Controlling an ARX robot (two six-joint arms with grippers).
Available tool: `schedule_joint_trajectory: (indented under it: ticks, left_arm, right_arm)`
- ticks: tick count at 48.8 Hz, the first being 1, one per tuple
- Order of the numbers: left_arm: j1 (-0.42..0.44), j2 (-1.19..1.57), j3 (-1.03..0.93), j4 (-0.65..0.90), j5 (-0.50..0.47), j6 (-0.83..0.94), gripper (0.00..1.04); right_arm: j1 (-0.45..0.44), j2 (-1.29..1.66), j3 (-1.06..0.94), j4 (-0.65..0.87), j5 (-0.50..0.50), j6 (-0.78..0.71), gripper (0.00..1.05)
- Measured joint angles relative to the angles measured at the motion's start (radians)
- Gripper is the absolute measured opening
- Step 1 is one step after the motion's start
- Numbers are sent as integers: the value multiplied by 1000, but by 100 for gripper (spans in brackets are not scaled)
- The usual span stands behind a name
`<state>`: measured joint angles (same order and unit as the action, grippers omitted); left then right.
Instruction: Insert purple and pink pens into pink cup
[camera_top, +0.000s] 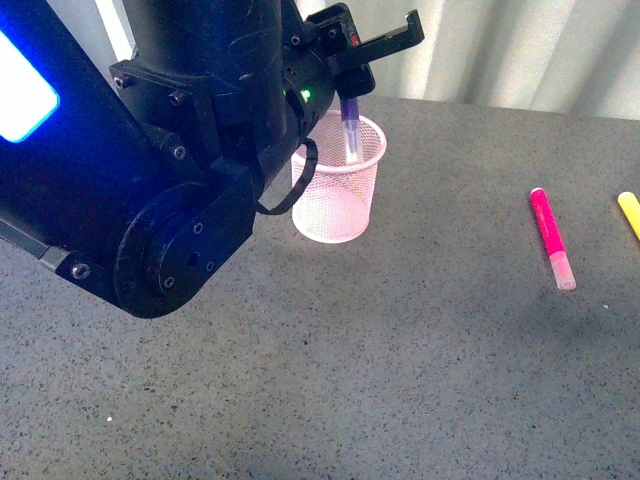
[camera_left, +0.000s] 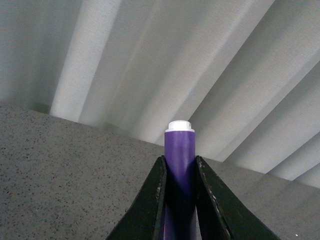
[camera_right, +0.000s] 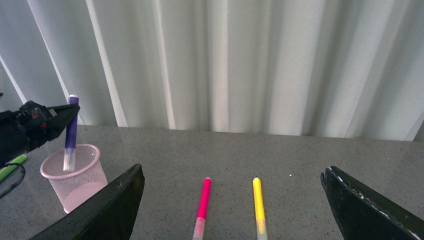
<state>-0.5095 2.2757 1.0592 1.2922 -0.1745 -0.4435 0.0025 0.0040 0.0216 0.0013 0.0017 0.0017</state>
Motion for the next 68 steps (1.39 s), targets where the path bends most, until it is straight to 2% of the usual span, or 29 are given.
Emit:
schedule_joint_trajectory:
  ticks: [7, 13, 22, 27, 32, 40, 47, 48, 50, 52, 59, 68]
  left_arm:
    - [-3, 3, 0, 0, -7, -7, 16]
    - [-3, 3, 1, -2, -3, -7, 43]
    - [9, -17, -7, -11, -2, -6, 73]
    - [31, -129, -63, -68, 37, 64, 98]
    - [58, -327, -166, -241, 104, 208, 98]
    - [123, -778, -371, -751, 77, 207, 98]
    - [127, -862, -385, -794, 68, 206, 98]
    - [123, -852, -394, -762, 34, 226, 96]
    - [124, -843, -465, -579, -107, 294, 85]
    - [138, -860, -537, -471, -146, 348, 76]
    - [212, -978, -676, -380, -113, 410, 51]
    - [310, -1160, -846, -399, -10, 429, 4]
  right_arm:
    - [0, 0, 0, 0, 0, 0, 98]
    - [0, 0, 0, 0, 0, 0, 98]
    - [0, 0, 0, 0, 0, 0, 98]
    - [0, 0, 0, 0, 0, 0, 98]
    - [0, 0, 0, 0, 0, 0, 98]
    - [0, 0, 0, 0, 0, 0, 98]
    - [0, 0, 0, 0, -2, 0, 98]
    - [0, 0, 0, 0, -2, 0, 98]
    - [0, 0, 0, 0, 0, 0, 98]
    - [0, 0, 0, 0, 0, 0, 98]
    - [0, 0, 0, 0, 0, 0, 98]
    - [0, 0, 0, 0, 0, 0, 98]
